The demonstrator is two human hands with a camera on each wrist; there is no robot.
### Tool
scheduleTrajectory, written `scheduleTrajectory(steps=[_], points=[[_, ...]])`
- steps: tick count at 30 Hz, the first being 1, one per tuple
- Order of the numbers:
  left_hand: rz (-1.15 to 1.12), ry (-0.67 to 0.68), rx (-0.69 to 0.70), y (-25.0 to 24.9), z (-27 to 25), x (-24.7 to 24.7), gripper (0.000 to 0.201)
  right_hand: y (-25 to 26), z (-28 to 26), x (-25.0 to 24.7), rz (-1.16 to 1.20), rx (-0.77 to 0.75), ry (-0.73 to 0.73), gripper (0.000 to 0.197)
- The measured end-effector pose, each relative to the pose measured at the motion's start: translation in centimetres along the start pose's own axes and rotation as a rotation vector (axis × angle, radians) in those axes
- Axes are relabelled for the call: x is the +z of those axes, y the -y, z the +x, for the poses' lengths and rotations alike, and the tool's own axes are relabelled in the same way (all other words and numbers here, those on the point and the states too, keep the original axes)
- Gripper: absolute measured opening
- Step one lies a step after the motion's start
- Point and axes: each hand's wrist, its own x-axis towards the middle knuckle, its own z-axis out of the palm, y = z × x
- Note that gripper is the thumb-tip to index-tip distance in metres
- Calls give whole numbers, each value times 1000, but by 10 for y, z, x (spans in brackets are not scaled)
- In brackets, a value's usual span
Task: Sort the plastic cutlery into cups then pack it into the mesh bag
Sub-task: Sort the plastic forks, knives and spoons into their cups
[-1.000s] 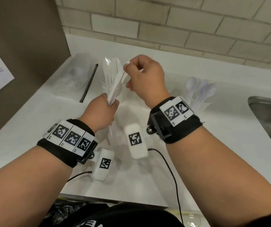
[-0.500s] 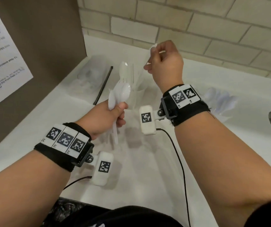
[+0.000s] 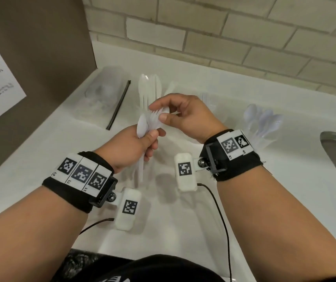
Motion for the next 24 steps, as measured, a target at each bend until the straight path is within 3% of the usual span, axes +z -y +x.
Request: scheduleTrajectory(steps=[5, 8, 12, 14, 16, 19, 22, 24], points=[[57, 1, -14, 2, 0, 12, 22, -1, -12, 1, 0, 88, -84, 17], [168, -16, 8, 3, 2, 20, 20, -1, -15, 0, 87, 109, -217, 13], [297, -11, 30, 4, 2, 27, 24, 11, -16, -13, 455, 96, -496, 26], [358, -23, 27, 4, 2, 29, 25, 22, -18, -26, 656, 48, -614, 26], [411, -32, 25, 4, 2, 31, 29, 31, -20, -35, 697, 25, -662, 20], [450, -7, 32, 0, 3, 35, 35, 36, -20, -33, 500, 171, -564, 9], [502, -20, 31, -3, 6, 39, 39, 27, -22, -17, 123, 383, -325, 29], [553, -32, 15, -4, 8, 41, 45, 21, -23, -7, 28, 463, -254, 33]])
